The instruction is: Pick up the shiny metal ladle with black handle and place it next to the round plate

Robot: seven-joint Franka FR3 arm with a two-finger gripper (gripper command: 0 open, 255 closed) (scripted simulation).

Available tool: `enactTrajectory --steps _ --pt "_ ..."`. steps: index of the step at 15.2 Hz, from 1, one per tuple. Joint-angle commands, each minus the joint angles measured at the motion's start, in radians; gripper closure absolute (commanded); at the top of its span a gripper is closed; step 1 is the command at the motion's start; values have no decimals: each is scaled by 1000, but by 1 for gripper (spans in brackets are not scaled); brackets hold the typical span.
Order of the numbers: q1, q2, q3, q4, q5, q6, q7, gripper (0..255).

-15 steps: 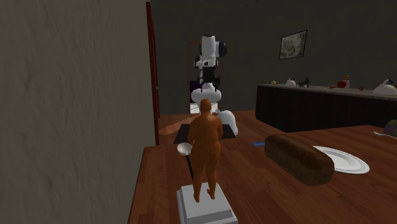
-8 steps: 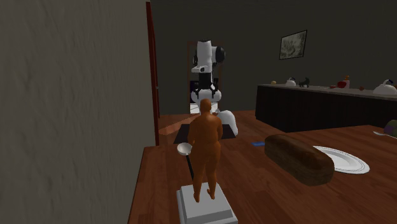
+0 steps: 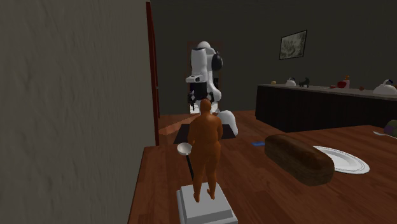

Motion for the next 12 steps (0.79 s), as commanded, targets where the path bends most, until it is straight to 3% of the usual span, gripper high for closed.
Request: enactTrajectory --steps 1,12 --pt "0 72 -21 30 7 53 -39 0" --pt "-2 493 -68 297 133 240 -235 0"
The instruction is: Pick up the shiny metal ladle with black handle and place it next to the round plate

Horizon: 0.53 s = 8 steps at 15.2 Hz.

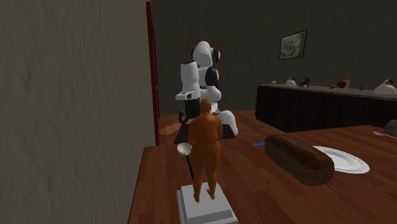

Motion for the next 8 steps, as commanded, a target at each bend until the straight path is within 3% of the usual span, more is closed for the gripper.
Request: enactTrajectory --steps 1,8 --pt "-9 83 -4 68 31 20 -44 0" --pt "-51 355 20 338 117 38 -143 0"
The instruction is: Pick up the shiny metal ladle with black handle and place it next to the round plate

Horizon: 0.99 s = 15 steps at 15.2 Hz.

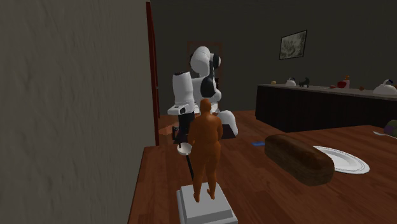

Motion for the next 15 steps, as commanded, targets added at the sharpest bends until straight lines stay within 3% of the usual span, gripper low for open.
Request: enactTrajectory --steps 1,3,15 --pt "-16 79 9 90 21 -5 -26 0" --pt "-28 144 18 168 33 -13 -40 0" --pt "-28 205 30 159 49 57 -50 0"
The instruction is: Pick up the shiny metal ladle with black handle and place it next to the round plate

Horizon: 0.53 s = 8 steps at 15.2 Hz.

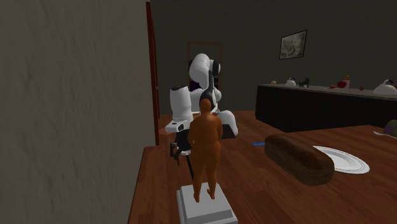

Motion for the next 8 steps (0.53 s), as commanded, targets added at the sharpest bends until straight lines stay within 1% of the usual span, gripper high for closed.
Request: enactTrajectory --steps 1,3,4,8 --pt "0 0 0 0 0 1 0 0" --pt "0 0 0 0 0 1 0 0" --pt "0 0 0 0 0 1 0 255" --pt "0 2 0 3 0 0 0 255"
